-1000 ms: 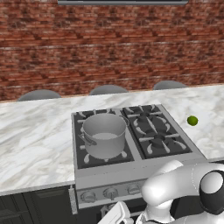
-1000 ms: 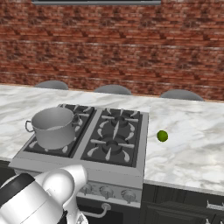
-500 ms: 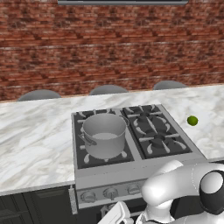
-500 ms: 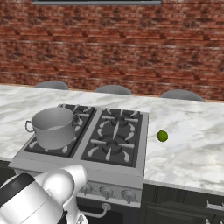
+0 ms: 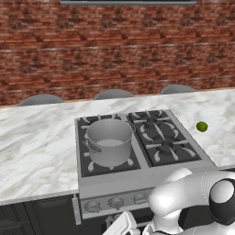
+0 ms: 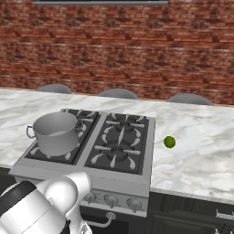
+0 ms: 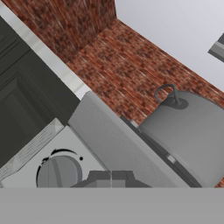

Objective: Turn on the burner for the pot on the stove. Wait thirty seconds for the pot to heat up. Then add the lime to the pot.

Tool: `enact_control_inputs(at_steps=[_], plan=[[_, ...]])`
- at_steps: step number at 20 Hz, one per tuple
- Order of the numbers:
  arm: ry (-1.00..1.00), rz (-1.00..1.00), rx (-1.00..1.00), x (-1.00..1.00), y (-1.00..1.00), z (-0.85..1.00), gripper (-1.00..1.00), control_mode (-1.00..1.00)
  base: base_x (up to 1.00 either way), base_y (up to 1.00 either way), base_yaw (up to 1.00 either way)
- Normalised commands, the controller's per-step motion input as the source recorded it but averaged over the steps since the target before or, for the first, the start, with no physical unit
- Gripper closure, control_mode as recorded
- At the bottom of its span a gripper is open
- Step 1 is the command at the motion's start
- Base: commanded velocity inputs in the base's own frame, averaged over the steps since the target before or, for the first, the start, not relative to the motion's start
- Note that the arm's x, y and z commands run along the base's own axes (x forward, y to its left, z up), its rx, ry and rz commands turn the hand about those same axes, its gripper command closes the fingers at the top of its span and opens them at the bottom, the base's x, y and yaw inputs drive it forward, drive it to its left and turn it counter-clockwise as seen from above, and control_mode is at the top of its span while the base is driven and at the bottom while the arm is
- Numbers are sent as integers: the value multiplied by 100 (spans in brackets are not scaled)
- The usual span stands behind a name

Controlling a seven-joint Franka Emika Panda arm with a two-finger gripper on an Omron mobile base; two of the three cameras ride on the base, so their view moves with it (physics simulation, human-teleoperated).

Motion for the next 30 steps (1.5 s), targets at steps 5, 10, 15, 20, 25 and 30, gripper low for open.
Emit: enact_control_inputs(at_steps=[5,10,15,20,25,30], plan=[[0,0,0,0,0,0,100,-100,0,0,0],[0,0,0,0,0,0,100,-100,0,0,0],[0,0,0,0,0,0,100,-100,0,0,0],[0,0,0,0,0,0,100,-100,0,0,0],[0,0,0,0,0,0,100,-100,0,0,0],[0,0,0,0,0,0,100,-100,0,0,0]])
